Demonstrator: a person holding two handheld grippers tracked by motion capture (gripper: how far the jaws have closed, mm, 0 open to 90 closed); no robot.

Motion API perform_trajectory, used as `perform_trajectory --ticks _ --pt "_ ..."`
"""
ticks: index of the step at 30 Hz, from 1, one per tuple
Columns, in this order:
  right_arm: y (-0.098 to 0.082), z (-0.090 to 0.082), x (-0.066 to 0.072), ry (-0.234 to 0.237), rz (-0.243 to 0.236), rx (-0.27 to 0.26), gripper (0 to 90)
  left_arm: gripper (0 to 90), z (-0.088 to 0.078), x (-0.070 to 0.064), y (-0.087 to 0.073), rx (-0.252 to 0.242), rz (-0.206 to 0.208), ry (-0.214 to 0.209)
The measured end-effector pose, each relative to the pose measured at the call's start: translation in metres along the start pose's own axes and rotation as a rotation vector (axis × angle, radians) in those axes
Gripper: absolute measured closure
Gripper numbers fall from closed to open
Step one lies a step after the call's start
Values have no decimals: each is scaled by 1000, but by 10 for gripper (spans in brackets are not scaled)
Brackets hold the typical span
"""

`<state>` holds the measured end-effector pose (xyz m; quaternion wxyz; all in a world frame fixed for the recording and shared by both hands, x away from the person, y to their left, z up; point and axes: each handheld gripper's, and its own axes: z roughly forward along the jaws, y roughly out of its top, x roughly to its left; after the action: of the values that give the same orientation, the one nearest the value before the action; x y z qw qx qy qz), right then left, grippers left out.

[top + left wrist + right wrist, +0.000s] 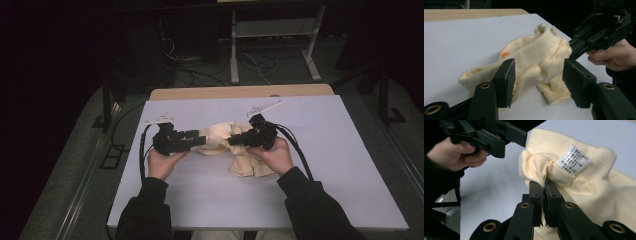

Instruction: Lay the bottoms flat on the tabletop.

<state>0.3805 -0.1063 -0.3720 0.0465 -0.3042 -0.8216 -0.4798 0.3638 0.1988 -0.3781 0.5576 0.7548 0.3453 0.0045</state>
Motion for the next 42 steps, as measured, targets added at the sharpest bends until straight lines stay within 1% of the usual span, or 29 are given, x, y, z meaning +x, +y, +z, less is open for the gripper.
perform_trajectory --ticks 2,4,6,9,11,14,15,16,17,18,19,20,21,22,23,25,28,29,30,33,34,35,37,38,39,40,42 --pt "-4 8 1 6 3 16 845 403 0 -1 -1 -1 1 2" --pt "-8 15 2 9 5 25 844 397 4 -2 -5 14 -19 -2" --pt "-11 21 3 9 4 29 842 390 5 -2 -7 16 -22 0" --pt "-17 28 6 -7 -4 45 841 374 12 -2 -15 9 -35 29" --pt "-20 33 8 -6 -5 56 841 363 14 -2 -17 12 -35 42" --pt "-25 38 9 -9 -14 63 841 356 16 0 -19 15 -43 45" --pt "-26 39 10 -10 -14 65 841 353 19 0 -23 18 -56 48" --pt "-28 41 11 -11 -14 69 841 353 19 0 -23 18 -56 48" --pt "-29 43 12 -17 -23 72 841 354 22 1 -26 17 -69 41" --pt "-29 43 12 -17 -23 72 841 354 22 1 -26 17 -69 41" --pt "-31 45 13 -22 -32 78 841 354 25 1 -28 24 -77 36" --pt "-35 51 17 -32 -52 95 841 367 30 0 -30 54 -64 38" --pt "-36 54 19 -36 -59 104 841 377 33 -1 -31 67 -59 45" --pt "-36 54 19 -36 -59 104 841 393 33 -1 -31 67 -59 45" --pt "-39 59 22 -40 -74 113 841 437 37 -2 -32 94 -56 48" --pt "-41 62 24 -37 -81 120 841 513 39 -1 -33 110 -69 37" --pt "-44 66 25 -50 -92 133 840 665 41 0 -34 154 -87 44" --pt "-45 66 26 -53 -93 139 835 707 41 0 -35 158 -94 43" --pt "-45 66 26 -53 -93 139 835 726 41 0 -35 158 -94 43" --pt "-45 62 26 -39 -83 122 709 742 40 1 -34 164 -91 48" --pt "-45 62 26 -39 -83 122 709 742 39 1 -34 161 -93 45" --pt "-44 56 28 -32 -68 103 649 743 38 2 -35 163 -92 43" --pt "-41 48 27 -26 -53 91 603 743 38 2 -35 165 -91 44" --pt "-41 48 27 -26 -53 91 603 743 38 1 -35 164 -91 46" --pt "-38 37 25 -38 -56 74 562 743 37 1 -34 167 -85 46" --pt "-36 32 24 -44 -57 68 544 742 37 1 -34 166 -83 46" --pt "-33 19 20 -72 -54 47 507 743 36 1 -35 165 -81 46"
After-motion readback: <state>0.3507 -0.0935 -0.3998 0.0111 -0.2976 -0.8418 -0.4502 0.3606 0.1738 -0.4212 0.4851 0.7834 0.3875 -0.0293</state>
